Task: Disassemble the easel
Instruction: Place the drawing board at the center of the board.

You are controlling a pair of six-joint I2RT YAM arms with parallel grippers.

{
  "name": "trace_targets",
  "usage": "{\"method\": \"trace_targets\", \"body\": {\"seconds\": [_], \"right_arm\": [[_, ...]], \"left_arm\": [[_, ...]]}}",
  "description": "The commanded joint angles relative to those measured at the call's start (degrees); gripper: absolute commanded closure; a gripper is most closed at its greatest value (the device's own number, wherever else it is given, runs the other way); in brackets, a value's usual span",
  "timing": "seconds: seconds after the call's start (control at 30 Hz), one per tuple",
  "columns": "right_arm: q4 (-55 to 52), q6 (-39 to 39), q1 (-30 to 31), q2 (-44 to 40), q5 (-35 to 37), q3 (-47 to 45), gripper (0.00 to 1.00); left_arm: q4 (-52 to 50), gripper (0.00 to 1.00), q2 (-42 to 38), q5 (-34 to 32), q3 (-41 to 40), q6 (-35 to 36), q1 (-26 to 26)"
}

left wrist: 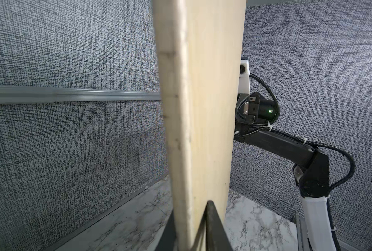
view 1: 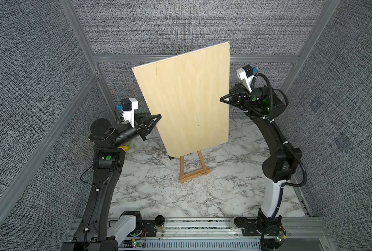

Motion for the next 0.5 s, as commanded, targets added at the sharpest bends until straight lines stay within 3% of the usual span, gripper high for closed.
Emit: {"method": "trace_targets", "body": {"seconds": [0.0,0.23,0.47], "right_arm": [[1.4,4.1,3.6,-3.0,-5.5,-2.1,1.0],[1.5,3.3,1.2,-7.7,-5.5,-7.7,1.0],[1.4,-1.0,-2.2,-15.5,-5.5,-18.8,1.0]], "left_arm": [[6.3,1.0,2.5,0.6,2.3,4.2,-3.7],[7.1,1.0,7.4,0.6,5.9,4.7,-7.8],[8.6,1.0,11.8,1.0,8.5,3.9,-9.2]]}}
